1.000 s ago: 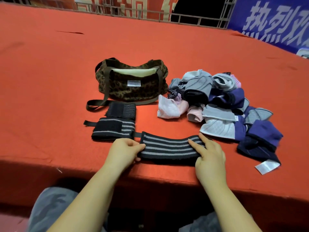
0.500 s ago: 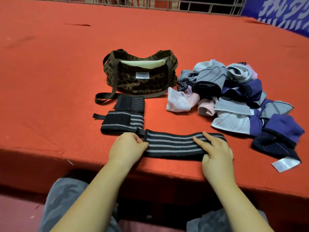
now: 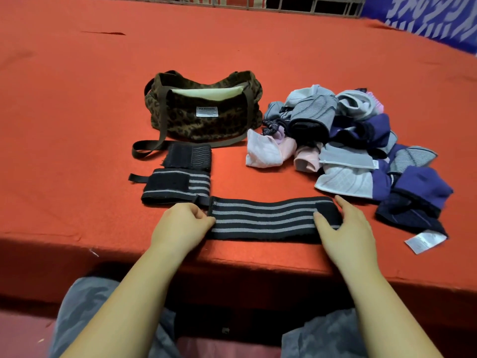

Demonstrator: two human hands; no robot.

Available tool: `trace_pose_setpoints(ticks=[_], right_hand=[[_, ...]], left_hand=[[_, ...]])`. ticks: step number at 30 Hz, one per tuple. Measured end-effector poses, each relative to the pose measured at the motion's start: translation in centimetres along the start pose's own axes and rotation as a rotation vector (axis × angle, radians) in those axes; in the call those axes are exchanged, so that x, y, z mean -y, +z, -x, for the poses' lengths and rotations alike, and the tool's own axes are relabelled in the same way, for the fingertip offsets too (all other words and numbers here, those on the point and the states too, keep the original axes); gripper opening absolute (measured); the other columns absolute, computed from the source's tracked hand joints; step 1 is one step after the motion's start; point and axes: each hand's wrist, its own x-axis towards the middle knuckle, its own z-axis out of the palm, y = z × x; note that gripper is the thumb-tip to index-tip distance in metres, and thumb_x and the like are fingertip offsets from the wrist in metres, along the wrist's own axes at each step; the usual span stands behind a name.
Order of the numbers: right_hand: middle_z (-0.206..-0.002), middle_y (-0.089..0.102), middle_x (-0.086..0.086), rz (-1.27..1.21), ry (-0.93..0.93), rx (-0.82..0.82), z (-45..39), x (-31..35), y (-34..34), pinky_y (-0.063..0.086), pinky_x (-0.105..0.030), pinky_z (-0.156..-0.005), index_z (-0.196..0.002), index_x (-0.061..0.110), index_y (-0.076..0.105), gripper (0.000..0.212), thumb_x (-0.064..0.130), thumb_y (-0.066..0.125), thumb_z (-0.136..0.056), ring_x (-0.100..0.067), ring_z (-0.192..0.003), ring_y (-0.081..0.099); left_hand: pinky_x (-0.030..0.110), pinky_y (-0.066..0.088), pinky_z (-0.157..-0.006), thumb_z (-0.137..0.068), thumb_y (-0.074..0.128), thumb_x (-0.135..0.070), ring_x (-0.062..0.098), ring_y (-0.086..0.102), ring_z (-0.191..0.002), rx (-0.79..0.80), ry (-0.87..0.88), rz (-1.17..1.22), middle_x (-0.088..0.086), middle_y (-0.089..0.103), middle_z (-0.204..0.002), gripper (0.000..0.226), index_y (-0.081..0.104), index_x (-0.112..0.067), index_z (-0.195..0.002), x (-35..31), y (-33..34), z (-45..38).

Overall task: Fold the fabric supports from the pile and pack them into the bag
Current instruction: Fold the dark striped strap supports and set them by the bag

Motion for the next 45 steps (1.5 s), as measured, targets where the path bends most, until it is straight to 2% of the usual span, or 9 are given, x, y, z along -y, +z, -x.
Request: trace_pose_setpoints(ticks=[3,7,16,21,27,34,37,43,45], right_hand=[[-0.125,0.06,-0.011,-0.077,0.15,0.098,-0.2,0.2,-0.5,0.041,-0.037,-0.095,-0.129,0.015,0.05,0.058,0.039,0.07,-0.08,-0.03,-0.115,0.055],[-0.102,0.068,-0.013,-0.107,0.121,0.109,-0.6,0.1,-1.1,0.035,-0.028,-0.072,-0.102,0.011,0.063,0.03,0.024,0.074,-0.077,-0.031,-0.097,0.06],[-0.09,0.062,-0.015,-0.117,0.163,-0.039,-1.4,-2.1,-4.4,0.037,-0.033,-0.073,-0.093,0.007,0.062,0.028,0.02,0.078,-0.074,-0.032,-0.09,0.058],[-0.095,0.066,-0.01,-0.338,0.198,-0.075,-0.4,-2.2,-3.7,0.038,-0.027,-0.072,-0.1,0.01,0.064,0.026,0.021,0.074,-0.078,-0.019,-0.078,0.056],[-0.087,0.055,-0.002,-0.434,-0.19,-0.254,2.1,2.3,-1.1,0.032,-0.001,-0.074,-0.111,0.014,0.069,0.033,0.015,0.073,-0.079,-0.002,-0.079,0.047],[-0.076,0.053,0.001,0.004,-0.493,0.023,5.4,6.7,5.4,0.053,-0.038,-0.065,-0.107,0.019,0.071,0.05,0.026,0.062,-0.059,-0.024,-0.071,0.055],[-0.075,0.047,0.008,0.097,-0.494,0.062,6.1,6.0,6.2,0.05,-0.033,-0.066,-0.11,0.022,0.071,0.054,0.037,0.053,-0.061,-0.018,-0.07,0.053],[-0.089,0.049,0.012,0.036,-0.517,0.271,5.2,5.6,4.0,0.029,-0.028,-0.085,-0.122,0.029,0.063,0.065,0.055,0.031,-0.07,-0.015,-0.092,0.047],[-0.1,0.057,0.007,-0.034,-0.396,0.154,4.1,5.0,2.9,0.032,-0.031,-0.087,-0.119,0.029,0.064,0.053,0.05,0.042,-0.076,-0.019,-0.099,0.051]], left_hand=[[0.029,0.044,-0.069,-0.079,0.071,-0.032,0.021,0.063,-0.075,-0.028,0.019,-0.015,-0.005,0.064,-0.063,0.024,0.063,-0.016,-0.064,0.0,0.1,0.2],[0.03,0.047,-0.071,-0.078,0.071,-0.032,0.022,0.064,-0.076,0.002,0.01,-0.012,-0.005,0.064,-0.063,0.024,0.062,-0.017,-0.062,-0.3,0.2,0.1],[0.028,0.044,-0.07,-0.077,0.068,-0.034,0.023,0.062,-0.082,0.107,0.054,-0.045,-0.004,0.06,-0.068,0.028,0.053,-0.021,-0.057,-3.3,3.3,0.6],[0.029,0.04,-0.068,-0.076,0.069,-0.04,0.02,0.058,-0.08,0.046,0.097,-0.149,-0.008,0.058,-0.072,0.03,0.049,-0.021,-0.067,-3.1,2.9,0.8],[0.031,0.042,-0.082,-0.076,0.072,-0.047,0.016,0.055,-0.089,-0.005,0.214,-0.127,-0.014,0.054,-0.071,0.018,0.059,-0.034,-0.077,-2.2,2.7,1.3],[0.03,0.048,-0.082,-0.079,0.072,-0.029,0.015,0.065,-0.086,0.117,0.168,0.006,-0.012,0.066,-0.073,0.017,0.063,-0.037,-0.068,-1.1,2.3,0.4],[0.034,0.048,-0.09,-0.083,0.064,-0.028,0.016,0.066,-0.094,0.146,0.148,0.07,-0.01,0.072,-0.085,0.014,0.071,-0.034,-0.072,-0.7,2.2,0.0],[0.03,0.045,-0.072,-0.071,0.068,-0.061,0.014,0.063,-0.078,0.105,0.074,0.008,-0.009,0.067,-0.069,0.039,0.067,-0.023,-0.069,-2.2,2.1,0.3],[0.03,0.046,-0.076,-0.072,0.07,-0.058,0.016,0.063,-0.083,0.107,0.067,-0.056,-0.01,0.066,-0.071,0.036,0.062,-0.022,-0.066,-2.6,2.1,0.3]])
